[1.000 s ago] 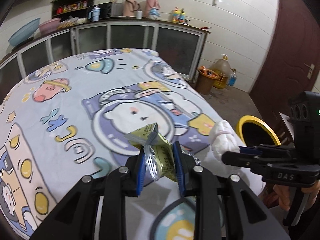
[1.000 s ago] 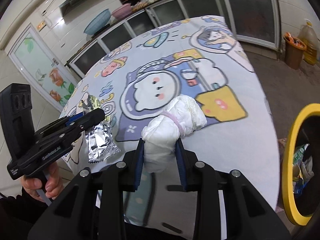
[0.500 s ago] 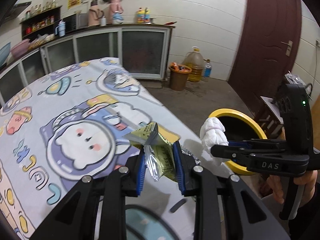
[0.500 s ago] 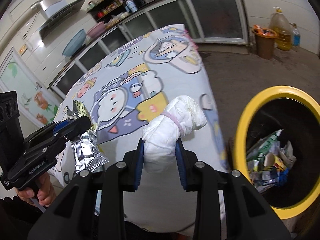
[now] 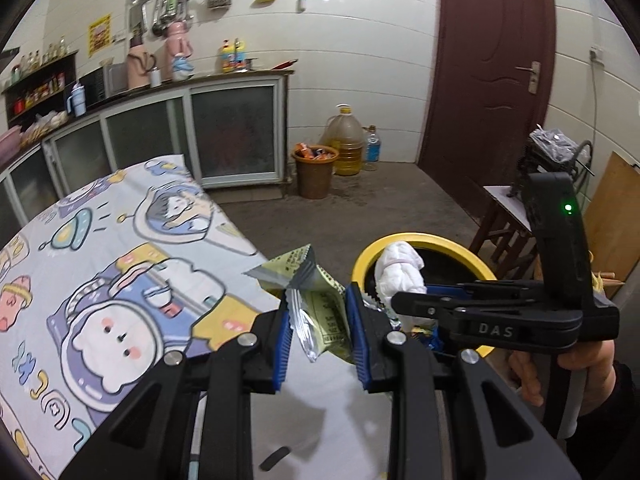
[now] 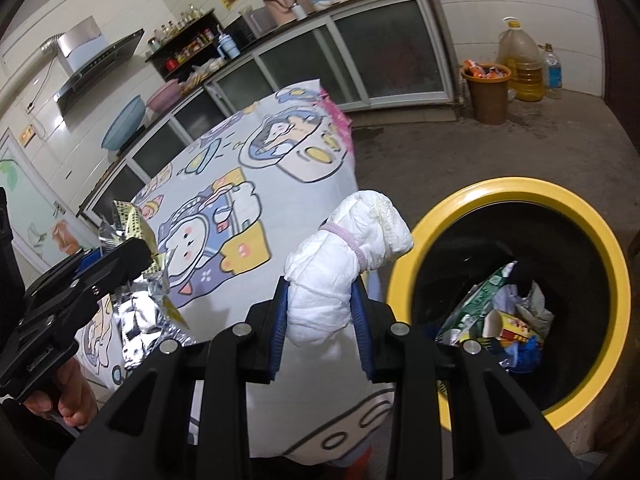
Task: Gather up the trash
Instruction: 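Carry the foil and tissue over the bin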
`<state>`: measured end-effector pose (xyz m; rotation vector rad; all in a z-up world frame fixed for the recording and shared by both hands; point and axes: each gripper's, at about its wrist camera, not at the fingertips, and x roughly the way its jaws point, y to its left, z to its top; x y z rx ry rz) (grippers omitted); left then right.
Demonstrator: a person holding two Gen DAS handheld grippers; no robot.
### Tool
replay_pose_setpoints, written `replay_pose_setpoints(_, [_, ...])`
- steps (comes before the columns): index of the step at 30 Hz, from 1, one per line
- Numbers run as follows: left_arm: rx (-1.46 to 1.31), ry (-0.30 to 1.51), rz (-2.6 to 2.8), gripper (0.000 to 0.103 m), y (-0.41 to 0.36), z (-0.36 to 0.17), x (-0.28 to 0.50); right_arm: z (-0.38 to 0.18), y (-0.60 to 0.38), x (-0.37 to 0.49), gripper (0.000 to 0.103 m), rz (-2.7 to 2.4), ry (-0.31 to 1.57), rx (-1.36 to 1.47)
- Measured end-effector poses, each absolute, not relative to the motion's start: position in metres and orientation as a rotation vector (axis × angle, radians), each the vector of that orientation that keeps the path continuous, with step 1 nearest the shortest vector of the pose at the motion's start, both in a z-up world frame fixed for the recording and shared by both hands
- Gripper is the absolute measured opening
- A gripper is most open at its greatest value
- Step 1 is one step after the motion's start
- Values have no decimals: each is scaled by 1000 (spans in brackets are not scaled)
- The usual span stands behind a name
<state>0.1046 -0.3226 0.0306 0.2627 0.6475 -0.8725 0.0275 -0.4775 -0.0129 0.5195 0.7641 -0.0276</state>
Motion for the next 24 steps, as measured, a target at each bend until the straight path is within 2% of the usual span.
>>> replay_pose_setpoints(24, [302, 607, -970, 25, -402, 25, 93, -20, -547, -21, 29, -281, 689, 571])
